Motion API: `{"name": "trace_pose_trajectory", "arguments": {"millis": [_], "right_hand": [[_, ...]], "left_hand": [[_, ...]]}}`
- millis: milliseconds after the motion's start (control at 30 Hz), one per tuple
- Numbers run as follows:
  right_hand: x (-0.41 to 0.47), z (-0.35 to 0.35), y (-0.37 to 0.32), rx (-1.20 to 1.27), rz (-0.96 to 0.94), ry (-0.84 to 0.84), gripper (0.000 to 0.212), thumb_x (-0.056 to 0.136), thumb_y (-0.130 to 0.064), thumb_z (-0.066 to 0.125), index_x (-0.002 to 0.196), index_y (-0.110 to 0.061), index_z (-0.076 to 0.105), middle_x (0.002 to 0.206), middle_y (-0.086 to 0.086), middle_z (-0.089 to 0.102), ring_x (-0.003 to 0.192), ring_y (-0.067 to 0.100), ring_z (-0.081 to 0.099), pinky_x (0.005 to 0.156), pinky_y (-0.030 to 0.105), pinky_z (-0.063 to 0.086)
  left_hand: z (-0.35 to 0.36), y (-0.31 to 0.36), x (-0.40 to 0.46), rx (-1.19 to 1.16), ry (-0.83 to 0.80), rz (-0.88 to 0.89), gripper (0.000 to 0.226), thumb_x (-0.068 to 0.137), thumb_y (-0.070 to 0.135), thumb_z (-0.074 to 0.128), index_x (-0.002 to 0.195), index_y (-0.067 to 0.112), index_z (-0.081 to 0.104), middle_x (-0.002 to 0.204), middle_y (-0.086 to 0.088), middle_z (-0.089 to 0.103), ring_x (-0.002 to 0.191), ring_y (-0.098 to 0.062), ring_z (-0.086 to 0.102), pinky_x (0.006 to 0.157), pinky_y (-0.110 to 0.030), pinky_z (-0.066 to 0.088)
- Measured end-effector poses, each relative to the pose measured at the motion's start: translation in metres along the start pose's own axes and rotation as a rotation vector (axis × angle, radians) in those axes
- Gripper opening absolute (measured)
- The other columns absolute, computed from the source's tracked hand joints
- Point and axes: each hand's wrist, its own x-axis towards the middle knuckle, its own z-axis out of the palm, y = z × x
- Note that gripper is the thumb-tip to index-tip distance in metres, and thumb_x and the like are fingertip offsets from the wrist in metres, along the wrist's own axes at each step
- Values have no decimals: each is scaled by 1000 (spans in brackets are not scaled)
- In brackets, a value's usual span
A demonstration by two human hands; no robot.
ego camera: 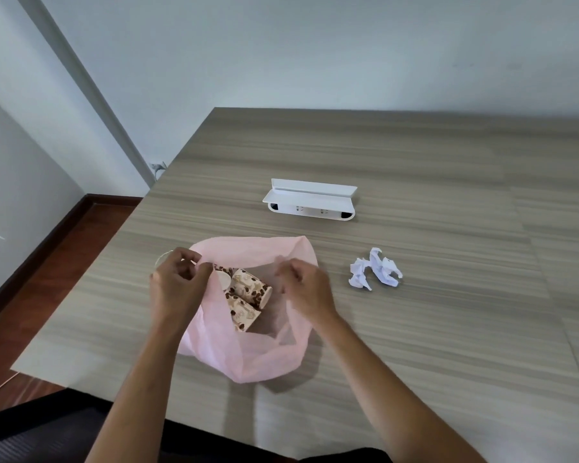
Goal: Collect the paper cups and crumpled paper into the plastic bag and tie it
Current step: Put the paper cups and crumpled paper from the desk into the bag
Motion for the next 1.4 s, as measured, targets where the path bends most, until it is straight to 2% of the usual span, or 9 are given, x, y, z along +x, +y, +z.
{"name": "trace_pose_trajectory", "arguments": {"millis": [67, 167, 300, 433, 667, 767, 900, 1167, 1400], "right_hand": [[12, -13, 21, -73, 55, 232, 37, 96, -45, 45, 82, -18, 67, 62, -2, 63, 59, 16, 60, 55, 34, 46], [30, -37, 54, -213, 187, 354, 21, 92, -37, 48, 96, -22, 61, 94, -2, 66, 89, 22, 63, 70, 35, 49], [37, -59, 103, -465, 345, 200, 42, 87, -26, 52, 129, -27, 52, 136, 2, 47, 121, 26, 51, 87, 40, 48], [29, -66, 133, -595, 372, 62, 45, 92, -23, 49, 137, -28, 48, 150, 2, 33, 134, 30, 38, 95, 41, 45], [16, -64, 149, -606, 318, 128, 24, 92, -21, 56, 115, -22, 62, 131, 3, 52, 114, 27, 54, 81, 36, 49], [10, -62, 133, -506, 249, 217, 11, 95, -22, 51, 100, -28, 58, 109, -8, 63, 90, 20, 61, 66, 30, 44], [2, -59, 88, -402, 154, 205, 17, 94, -24, 53, 106, -35, 58, 99, -6, 66, 90, 23, 62, 64, 31, 42], [-37, -32, -9, -148, -49, -176, 51, 91, -20, 63, 131, -37, 37, 102, -1, 66, 72, 17, 61, 64, 32, 51], [-36, 27, -16, -142, -52, -321, 21, 83, -3, 68, 102, -9, 60, 76, -11, 59, 73, 10, 62, 78, 30, 52]], "left_hand": [[10, 7, -1, 4, -30, 30, 9, 82, 8, 69, 81, 13, 61, 55, -1, 53, 46, -7, 47, 48, -17, 33], [23, 17, 2, -10, -56, 52, 9, 82, 7, 69, 82, 11, 61, 57, -2, 55, 47, -7, 47, 47, -12, 32], [34, 31, 4, -26, -87, 74, 8, 82, 9, 69, 82, 12, 61, 61, -4, 57, 47, -8, 44, 50, -17, 34], [36, 35, 7, -60, -83, 63, 7, 82, 9, 68, 82, 12, 61, 60, -4, 55, 47, -8, 41, 54, -26, 35], [18, 25, 8, -68, -45, 53, 11, 84, 8, 68, 79, 12, 60, 58, -2, 51, 45, -5, 41, 46, -13, 31], [6, 16, 13, -41, 9, 29, 13, 84, 10, 68, 77, 17, 59, 61, -5, 56, 47, -6, 43, 54, -25, 42], [-10, 3, 21, -27, 78, -10, 8, 81, 18, 68, 77, 20, 61, 67, -10, 63, 58, -26, 56, 65, -48, 55], [-24, -1, 18, -60, 90, -29, 5, 71, 36, 62, 74, 32, 60, 64, -7, 62, 59, -28, 60, 60, -57, 57], [-22, 0, 6, -74, 61, -6, 15, 79, 14, 67, 71, 23, 59, 56, -2, 55, 48, -13, 45, 56, -37, 48]]}}
